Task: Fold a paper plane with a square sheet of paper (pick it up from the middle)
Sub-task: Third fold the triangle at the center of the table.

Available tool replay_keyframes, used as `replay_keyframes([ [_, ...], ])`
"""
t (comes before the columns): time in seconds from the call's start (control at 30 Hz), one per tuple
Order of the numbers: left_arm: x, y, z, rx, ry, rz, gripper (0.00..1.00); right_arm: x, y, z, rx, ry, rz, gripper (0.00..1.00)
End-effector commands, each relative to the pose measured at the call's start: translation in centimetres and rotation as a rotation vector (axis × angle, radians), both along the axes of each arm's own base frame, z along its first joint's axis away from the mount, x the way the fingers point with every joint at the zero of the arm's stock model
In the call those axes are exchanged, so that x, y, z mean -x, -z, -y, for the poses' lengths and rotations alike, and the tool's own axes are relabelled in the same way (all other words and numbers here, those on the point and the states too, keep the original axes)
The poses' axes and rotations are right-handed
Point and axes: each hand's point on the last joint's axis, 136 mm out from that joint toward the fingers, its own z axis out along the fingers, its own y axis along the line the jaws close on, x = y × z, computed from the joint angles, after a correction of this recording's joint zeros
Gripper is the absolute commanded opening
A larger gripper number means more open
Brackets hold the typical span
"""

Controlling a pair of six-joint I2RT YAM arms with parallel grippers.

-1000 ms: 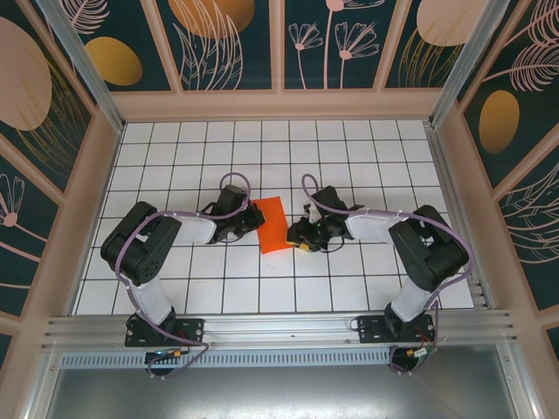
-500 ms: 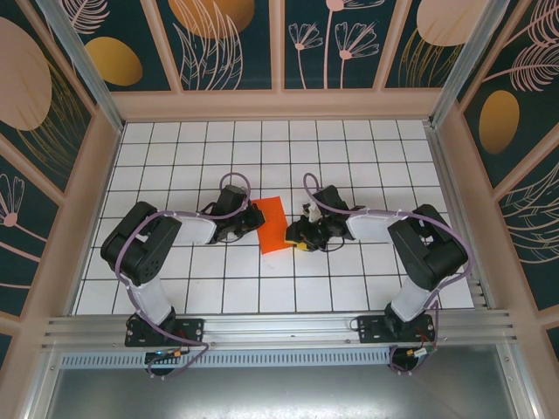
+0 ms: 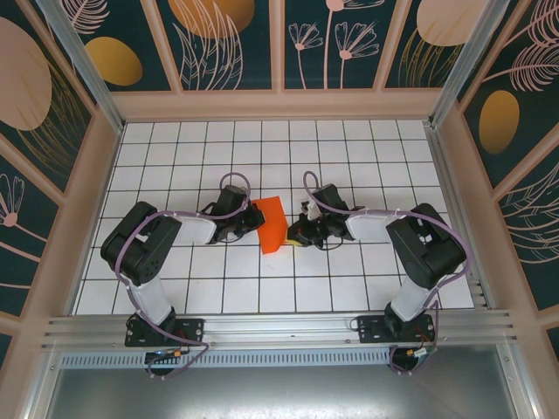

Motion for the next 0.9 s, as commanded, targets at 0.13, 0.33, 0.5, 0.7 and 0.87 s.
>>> replay_keyframes([
  [0.13, -1.4, -3.8, 0.5, -0.017, 0.029, 0.095, 0.14, -2.1, -0.9, -2.1, -0.044, -0.013, 0.043, 0.01],
  [0.33, -2.8, -4.5, -1.1, -0.13, -0.029, 0.121, 0.16, -2.6, -0.3, -2.7, -0.041, -0.016, 0.032, 0.01],
  [0.5, -2.9, -2.1, -2.1, -0.211, -0.054, 0.081, 0.15, -2.4, -0.6, -2.6, -0.033, -0.022, 0.036, 0.0],
  [0.7, -3.7, -2.5, -2.1, -0.233, -0.038, 0.11, 0.14, -0.8, -0.4, -1.1, 0.014, -0.038, 0.018, 0.0],
  [0.87, -2.9, -0.8, -1.8, -0.229, -0.007, 0.071, 0.12, 0.5, -0.5, -0.1, 0.022, -0.044, -0.004, 0.0],
])
